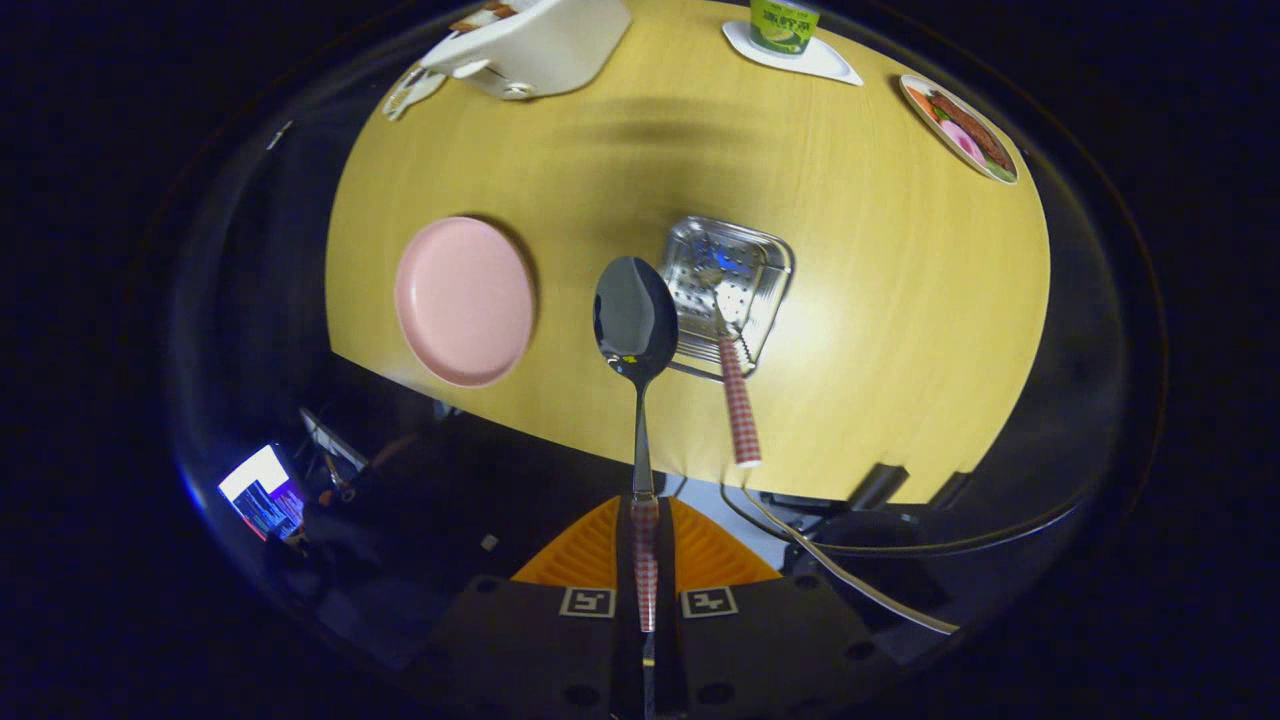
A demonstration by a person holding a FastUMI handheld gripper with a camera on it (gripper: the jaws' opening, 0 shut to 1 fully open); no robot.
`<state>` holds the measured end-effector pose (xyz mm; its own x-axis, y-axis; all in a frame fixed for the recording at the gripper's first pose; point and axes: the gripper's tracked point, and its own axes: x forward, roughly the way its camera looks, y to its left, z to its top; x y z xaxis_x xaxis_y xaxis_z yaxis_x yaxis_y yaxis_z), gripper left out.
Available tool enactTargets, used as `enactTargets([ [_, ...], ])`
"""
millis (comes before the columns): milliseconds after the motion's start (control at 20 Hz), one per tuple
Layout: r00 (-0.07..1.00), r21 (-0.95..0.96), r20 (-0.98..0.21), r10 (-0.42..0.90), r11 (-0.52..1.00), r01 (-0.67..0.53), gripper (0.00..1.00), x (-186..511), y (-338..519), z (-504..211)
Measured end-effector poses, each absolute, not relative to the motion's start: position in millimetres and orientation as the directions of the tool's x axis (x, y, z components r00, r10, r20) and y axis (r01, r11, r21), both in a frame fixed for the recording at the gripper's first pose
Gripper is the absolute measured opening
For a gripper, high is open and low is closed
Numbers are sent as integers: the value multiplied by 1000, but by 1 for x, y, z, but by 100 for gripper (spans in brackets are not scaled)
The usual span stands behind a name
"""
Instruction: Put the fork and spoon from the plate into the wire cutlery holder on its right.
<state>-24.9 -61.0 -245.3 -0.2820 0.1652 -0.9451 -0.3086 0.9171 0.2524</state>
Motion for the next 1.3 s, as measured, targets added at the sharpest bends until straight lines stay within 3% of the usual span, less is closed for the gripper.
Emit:
enactTargets([
  [300,-436,193,-899,52,938,-286,9,-7,-73,-270],
  [550,-496,184,-868,20,940,-286,12,11,-60,-282],
  [1050,-421,212,-904,70,930,-301,20,28,-48,-281],
  [1150,-358,234,-926,116,923,-306,33,32,-45,-272],
  [1200,-312,246,-938,147,920,-305,48,37,-41,-267],
  [1300,-192,282,-953,235,918,-279,66,46,-32,-254],
])
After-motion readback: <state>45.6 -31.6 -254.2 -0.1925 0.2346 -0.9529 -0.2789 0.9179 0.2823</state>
